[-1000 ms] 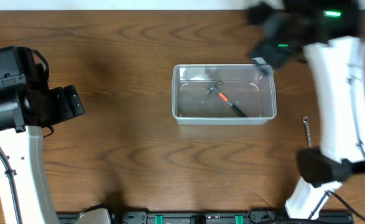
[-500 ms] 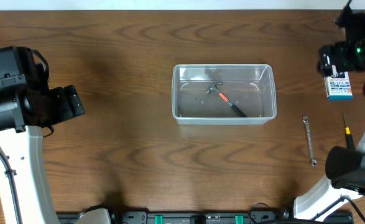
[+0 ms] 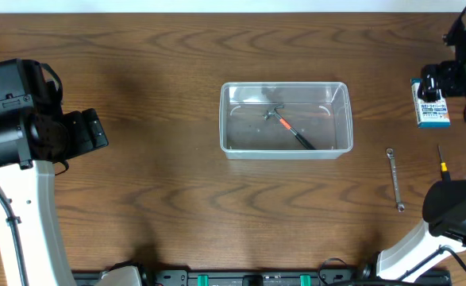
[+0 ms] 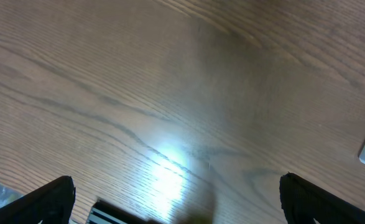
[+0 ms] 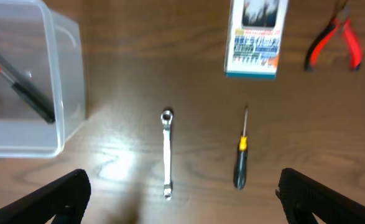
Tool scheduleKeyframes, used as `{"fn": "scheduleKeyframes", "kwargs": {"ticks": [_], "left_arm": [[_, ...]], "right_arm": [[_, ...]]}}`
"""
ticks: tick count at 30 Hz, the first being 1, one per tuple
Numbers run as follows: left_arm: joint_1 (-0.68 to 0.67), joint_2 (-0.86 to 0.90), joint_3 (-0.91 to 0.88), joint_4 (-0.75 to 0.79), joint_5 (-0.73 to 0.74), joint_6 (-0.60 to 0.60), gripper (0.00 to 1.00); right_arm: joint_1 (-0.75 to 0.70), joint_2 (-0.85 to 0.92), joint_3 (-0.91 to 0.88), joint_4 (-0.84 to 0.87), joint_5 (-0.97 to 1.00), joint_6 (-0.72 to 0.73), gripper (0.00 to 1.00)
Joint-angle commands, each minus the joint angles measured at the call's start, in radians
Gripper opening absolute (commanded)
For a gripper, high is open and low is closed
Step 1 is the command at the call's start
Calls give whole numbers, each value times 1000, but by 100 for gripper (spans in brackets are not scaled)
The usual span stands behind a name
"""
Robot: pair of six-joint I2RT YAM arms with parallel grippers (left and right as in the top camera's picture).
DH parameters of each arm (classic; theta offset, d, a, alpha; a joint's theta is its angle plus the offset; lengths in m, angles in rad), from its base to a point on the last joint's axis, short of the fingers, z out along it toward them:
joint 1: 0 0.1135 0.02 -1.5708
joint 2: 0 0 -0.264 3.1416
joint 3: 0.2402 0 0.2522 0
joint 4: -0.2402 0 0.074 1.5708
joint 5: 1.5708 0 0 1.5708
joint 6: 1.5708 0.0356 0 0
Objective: Pack container
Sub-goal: 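Open the right gripper and withdraw it to the right, then move the right gripper over the silver ring wrench and descend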
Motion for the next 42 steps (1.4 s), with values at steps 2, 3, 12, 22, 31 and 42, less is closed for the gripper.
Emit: {"fn": "scheduleKeyframes", "kwargs": {"ticks": [2, 3, 12, 22, 31, 42], "left_arm": [[5, -2, 11, -3, -2, 5, 98], [5, -2, 11, -3, -2, 5, 98], [5, -2, 11, -3, -2, 6, 98], [5, -2, 11, -3, -1, 5, 98], [5, -2, 11, -3, -2, 5, 98], [5, -2, 11, -3, -2, 5, 98]], "right_arm": [[-10, 55, -52, -3, 14, -13, 99], [-10, 66, -63, -1, 13, -14, 99], [-10, 90, -124, -56, 6, -15, 99], [-10, -123, -212, -76, -27, 67, 99], [-10, -562, -626, 56, -94, 68, 99], [-10, -563, -880, 315, 69, 56, 99]]}}
